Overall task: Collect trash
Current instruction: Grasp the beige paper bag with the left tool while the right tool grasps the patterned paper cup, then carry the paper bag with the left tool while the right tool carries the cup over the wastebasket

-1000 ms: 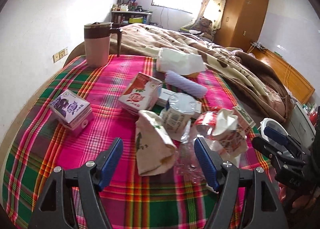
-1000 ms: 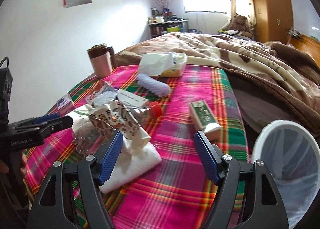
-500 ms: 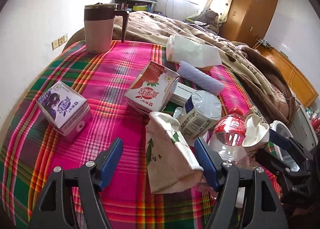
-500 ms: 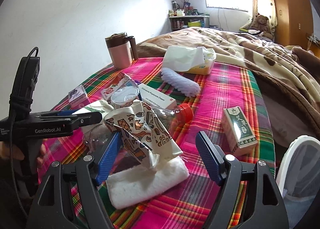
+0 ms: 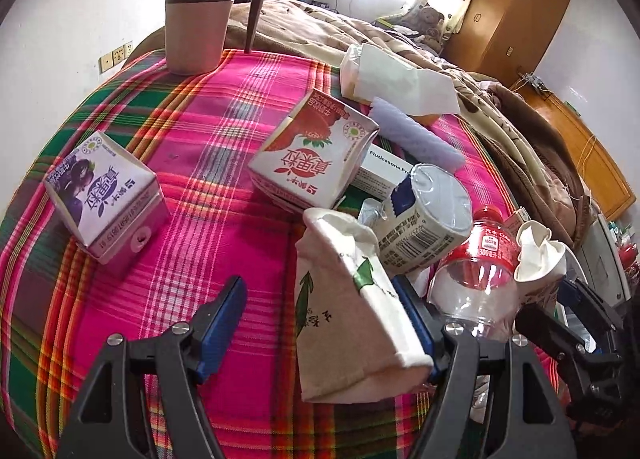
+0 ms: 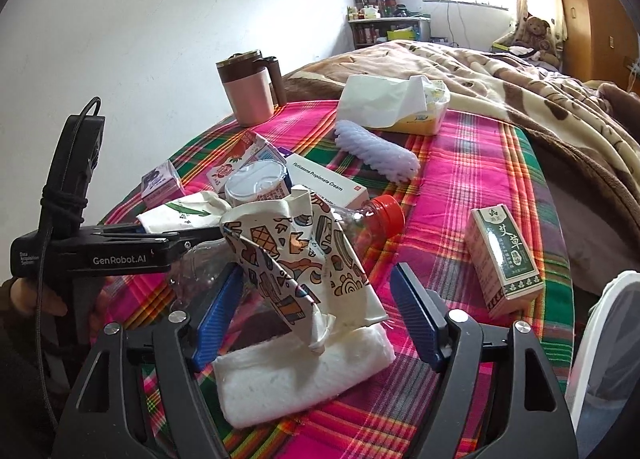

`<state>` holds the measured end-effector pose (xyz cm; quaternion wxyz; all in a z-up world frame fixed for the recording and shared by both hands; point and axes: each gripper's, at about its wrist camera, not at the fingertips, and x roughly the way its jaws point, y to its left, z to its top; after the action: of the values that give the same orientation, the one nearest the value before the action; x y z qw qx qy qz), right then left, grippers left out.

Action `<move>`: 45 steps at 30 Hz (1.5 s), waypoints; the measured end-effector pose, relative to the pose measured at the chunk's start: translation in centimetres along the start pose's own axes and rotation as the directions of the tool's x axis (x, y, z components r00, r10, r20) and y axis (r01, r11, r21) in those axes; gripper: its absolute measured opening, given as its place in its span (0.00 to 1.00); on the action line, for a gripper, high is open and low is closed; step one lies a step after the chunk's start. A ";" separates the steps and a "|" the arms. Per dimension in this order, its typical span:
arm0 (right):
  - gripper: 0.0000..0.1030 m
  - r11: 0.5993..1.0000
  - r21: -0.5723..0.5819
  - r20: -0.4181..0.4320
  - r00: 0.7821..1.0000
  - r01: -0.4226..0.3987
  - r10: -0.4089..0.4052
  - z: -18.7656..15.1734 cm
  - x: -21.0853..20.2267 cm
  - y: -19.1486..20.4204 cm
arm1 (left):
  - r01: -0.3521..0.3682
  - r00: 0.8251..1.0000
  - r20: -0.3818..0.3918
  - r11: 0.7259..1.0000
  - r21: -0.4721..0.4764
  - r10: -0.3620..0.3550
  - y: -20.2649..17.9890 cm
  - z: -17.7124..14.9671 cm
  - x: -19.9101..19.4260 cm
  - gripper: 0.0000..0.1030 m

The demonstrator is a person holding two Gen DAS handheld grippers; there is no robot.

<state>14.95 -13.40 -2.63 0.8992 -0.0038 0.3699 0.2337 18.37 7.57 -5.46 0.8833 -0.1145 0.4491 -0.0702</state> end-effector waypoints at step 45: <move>0.27 0.998 0.049 0.103 0.993 0.046 -0.051 -1.1 -3.5 0.1 | 0.036 0.995 0.097 0.999 0.024 -0.038 -2.5 -1.5 -3.3 0.40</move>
<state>12.07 -14.98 -1.08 0.9226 0.0206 0.3275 0.2030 15.16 5.72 -3.13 0.9039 -0.1164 0.4025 -0.0858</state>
